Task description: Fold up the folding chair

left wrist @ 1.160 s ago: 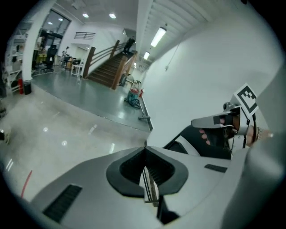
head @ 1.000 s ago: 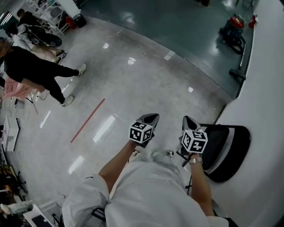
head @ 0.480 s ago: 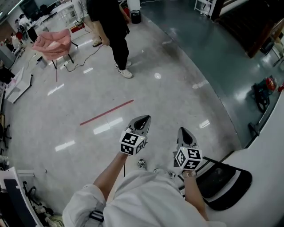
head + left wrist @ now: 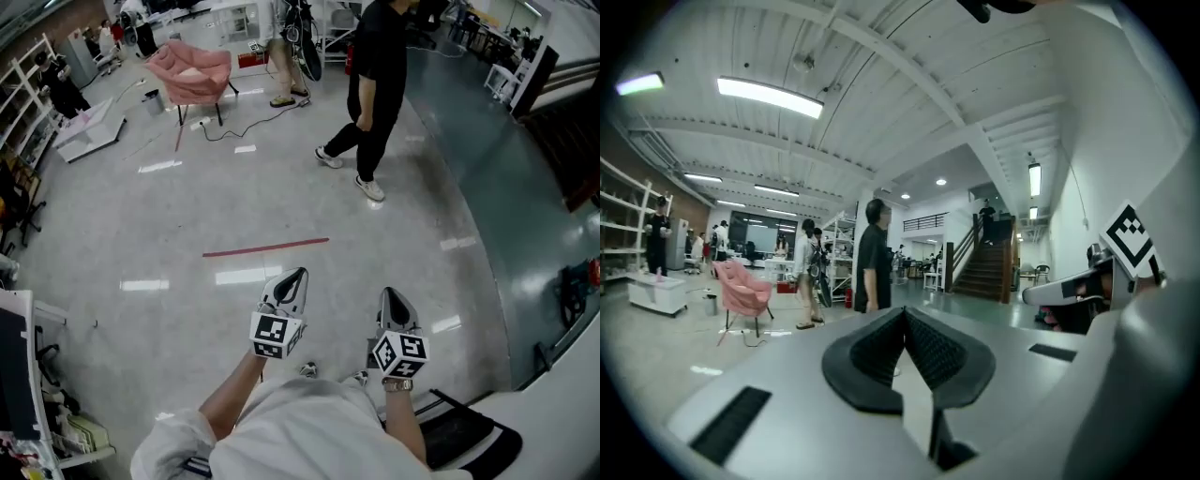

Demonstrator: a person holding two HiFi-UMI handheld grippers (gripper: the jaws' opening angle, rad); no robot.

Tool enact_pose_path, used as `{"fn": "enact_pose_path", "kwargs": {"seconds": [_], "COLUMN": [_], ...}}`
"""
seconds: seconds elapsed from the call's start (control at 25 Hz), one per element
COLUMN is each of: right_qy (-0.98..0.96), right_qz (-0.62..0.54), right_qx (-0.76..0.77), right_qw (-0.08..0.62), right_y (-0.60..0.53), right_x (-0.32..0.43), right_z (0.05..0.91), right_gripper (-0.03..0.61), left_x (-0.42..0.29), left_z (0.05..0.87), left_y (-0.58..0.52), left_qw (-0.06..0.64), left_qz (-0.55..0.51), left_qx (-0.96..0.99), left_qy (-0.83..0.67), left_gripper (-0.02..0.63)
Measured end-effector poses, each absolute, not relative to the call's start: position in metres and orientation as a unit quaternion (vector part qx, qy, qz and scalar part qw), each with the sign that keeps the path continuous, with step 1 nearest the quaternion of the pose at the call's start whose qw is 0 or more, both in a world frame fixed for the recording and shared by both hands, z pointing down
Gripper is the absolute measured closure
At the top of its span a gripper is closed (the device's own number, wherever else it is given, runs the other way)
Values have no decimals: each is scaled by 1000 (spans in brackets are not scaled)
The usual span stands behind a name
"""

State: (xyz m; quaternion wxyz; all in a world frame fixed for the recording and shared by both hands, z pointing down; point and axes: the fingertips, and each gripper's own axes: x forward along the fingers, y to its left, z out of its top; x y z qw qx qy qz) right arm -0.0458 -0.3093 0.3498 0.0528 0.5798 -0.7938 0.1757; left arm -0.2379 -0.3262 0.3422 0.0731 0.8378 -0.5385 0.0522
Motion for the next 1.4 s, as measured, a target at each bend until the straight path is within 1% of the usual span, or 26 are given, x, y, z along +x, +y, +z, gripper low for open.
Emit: {"fn": "enact_pose_path", "kwargs": {"seconds": [0.16, 0.28, 0.48, 0.64, 1.0, 1.16, 1.4], "right_qy": [-819, -832, -845, -850, -830, -818, -804], "right_qz": [169, 161, 150, 135, 131, 129, 127], "right_qx": [546, 529, 511, 508, 539, 558, 580], "right_qw": [45, 40, 43, 45, 56, 48, 41], "right_y": [-317, -319, -321, -304, -270, -257, -251], "right_x": [-89, -109, -123, -137, -104, -92, -69], "right_z": [339, 331, 327, 323, 325, 326, 332], "right_gripper": [575, 575, 575, 575, 575, 575, 575], "left_x": [-291, -318, -327, -336, -298, -289, -272], "left_z": [339, 337, 322, 327, 332, 338, 336], "left_y": [-316, -310, -297, -280, -261, -257, -264], "left_qw": [79, 74, 55, 64, 67, 70, 51], "left_qz": [47, 51, 39, 37, 38, 42, 43], "left_qx": [808, 787, 778, 778, 807, 817, 826], "left_qy": [-582, -611, -624, -624, -586, -571, -560], "left_gripper": [603, 603, 603, 603, 603, 603, 603]}}
